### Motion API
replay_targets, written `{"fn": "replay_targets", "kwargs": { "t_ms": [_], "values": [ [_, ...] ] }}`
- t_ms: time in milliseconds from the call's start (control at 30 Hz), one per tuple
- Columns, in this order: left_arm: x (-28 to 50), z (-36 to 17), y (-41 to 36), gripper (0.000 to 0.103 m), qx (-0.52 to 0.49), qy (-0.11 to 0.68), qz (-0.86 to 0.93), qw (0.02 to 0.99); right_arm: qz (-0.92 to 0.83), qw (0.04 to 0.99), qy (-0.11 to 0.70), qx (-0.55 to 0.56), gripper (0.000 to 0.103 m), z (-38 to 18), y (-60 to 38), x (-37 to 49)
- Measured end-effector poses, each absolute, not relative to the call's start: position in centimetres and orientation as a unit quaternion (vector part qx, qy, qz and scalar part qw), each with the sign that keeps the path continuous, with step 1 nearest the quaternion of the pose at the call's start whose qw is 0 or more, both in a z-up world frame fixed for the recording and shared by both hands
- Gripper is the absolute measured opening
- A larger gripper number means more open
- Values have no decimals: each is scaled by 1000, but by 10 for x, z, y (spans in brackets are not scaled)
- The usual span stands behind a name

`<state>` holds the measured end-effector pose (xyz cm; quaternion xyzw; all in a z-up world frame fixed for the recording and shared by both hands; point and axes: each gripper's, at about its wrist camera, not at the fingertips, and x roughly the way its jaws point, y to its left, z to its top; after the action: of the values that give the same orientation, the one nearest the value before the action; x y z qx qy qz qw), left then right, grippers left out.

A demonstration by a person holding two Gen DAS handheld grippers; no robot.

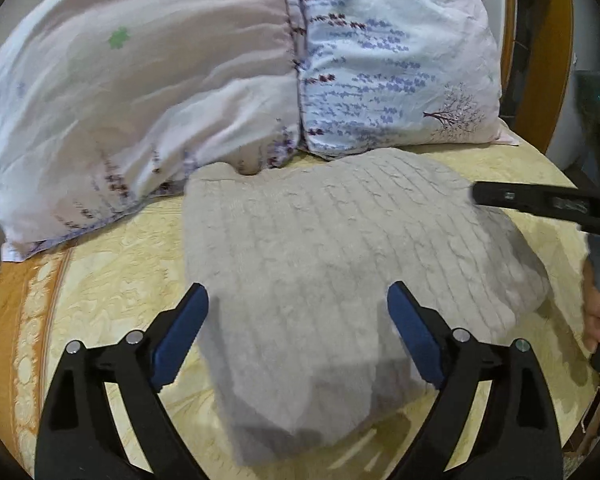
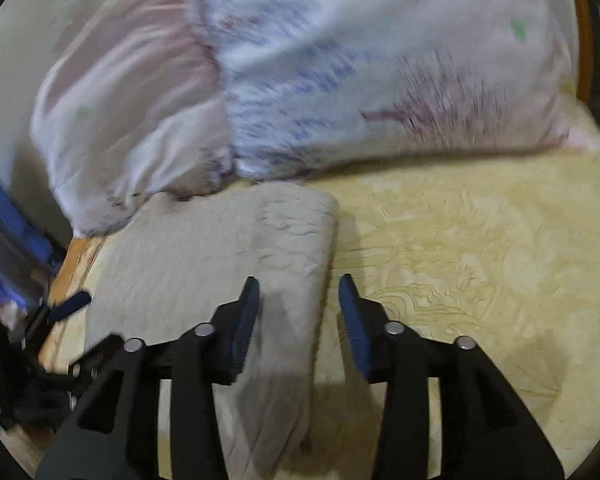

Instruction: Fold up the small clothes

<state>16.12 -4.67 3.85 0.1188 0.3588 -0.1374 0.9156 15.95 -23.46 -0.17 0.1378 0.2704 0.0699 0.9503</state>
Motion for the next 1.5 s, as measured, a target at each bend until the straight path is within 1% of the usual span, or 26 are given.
{"fn": "replay_targets", "kwargs": {
  "t_ms": [133,200,367,533,967,1033,1067,1100,1133,1233,1367,1500],
  "values": [
    [147,40,-38,91,132,343,-89,926,62,969,234,56,45,2,-202,128],
    [141,38,-36,91,139,342,-72,927,62,971,229,31,45,0,-188,122],
    [142,29,-34,92,147,361,-56,919,62,968,243,15,44,-11,-176,121],
    [149,18,-29,94,133,380,-51,914,35,963,268,-18,45,-25,-166,125],
    [155,8,-19,100,82,401,-45,911,-7,961,271,-47,53,-39,-154,127],
    [153,9,-15,100,62,405,-51,911,-4,962,270,-34,59,-35,-157,124],
    [150,11,-12,100,50,405,-57,911,-1,964,266,-23,75,-32,-160,120],
    [148,12,-10,100,45,403,-60,912,-6,965,262,-14,95,-30,-162,116],
    [142,13,-8,100,41,398,-60,914,-22,967,252,-7,97,-27,-166,109],
    [127,13,-6,100,46,388,-55,919,-30,971,237,1,97,-25,-173,91],
    [107,10,-6,100,37,388,-58,919,-34,966,257,13,97,-35,-176,81],
    [94,4,-12,101,52,396,-53,915,-29,962,269,20,99,-44,-172,75]
  ]
}}
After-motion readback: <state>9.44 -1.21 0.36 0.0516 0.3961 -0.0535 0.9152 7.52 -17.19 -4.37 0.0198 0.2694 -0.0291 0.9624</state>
